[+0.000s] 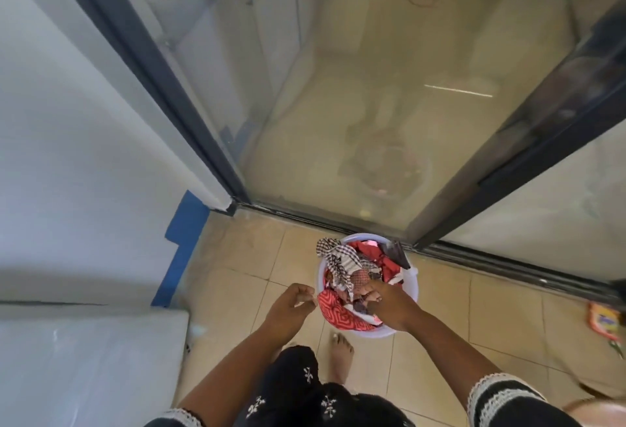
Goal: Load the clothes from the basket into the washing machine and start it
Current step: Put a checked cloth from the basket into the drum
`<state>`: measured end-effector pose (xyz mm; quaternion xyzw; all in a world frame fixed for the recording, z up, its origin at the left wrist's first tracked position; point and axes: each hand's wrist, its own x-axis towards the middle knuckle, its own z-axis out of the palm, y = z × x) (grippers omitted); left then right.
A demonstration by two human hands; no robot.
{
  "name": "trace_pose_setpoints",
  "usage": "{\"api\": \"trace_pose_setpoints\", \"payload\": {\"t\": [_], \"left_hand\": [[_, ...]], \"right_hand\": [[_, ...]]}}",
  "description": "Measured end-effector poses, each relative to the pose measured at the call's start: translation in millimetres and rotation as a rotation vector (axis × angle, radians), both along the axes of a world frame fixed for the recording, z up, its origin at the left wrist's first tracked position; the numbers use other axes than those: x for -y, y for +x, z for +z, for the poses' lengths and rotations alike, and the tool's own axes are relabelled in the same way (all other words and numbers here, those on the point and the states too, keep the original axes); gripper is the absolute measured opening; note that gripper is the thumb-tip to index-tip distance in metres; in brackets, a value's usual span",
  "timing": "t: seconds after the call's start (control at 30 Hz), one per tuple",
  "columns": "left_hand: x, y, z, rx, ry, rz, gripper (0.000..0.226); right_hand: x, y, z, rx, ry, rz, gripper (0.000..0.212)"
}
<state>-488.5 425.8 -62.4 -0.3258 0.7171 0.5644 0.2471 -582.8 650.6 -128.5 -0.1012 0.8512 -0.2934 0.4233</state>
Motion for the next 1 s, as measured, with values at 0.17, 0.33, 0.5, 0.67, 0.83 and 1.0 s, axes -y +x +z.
{"api": "trace_pose_setpoints", "payload": {"t": [0.17, 0.33, 0.5, 0.67, 0.83, 1.0], "left_hand": [[-9.0, -34.0, -40.1, 0.054, -0.078, -0.167, 0.026], [-14.4, -75.5, -103.7, 0.077, -0.106, -0.309, 0.028], [-15.6, -114.7, -174.6, 0.078, -0.074, -0.376, 0.032], [-7.5, -133.4, -241.5, 0.106, -0.127, -0.401, 0.034], [2.6, -133.1, -257.1, 0.137, -0.134, -0.38, 0.035], [9.8, -123.8, -214.9, 0.092, -0.088, -0.282, 0.057]], "right_hand": [[3.0, -33.2, -44.1, 0.044, 0.068, 0.015, 0.028], [25.9, -64.7, -106.7, 0.031, 0.13, -0.008, 0.035], [51.7, -101.3, -185.4, 0.009, 0.238, 0.077, 0.043], [76.8, -115.3, -251.9, -0.101, 0.359, 0.321, 0.046], [90.6, -106.0, -271.5, -0.047, 0.418, 0.369, 0.064], [94.4, -93.8, -211.5, -0.037, 0.228, 0.205, 0.045]]}}
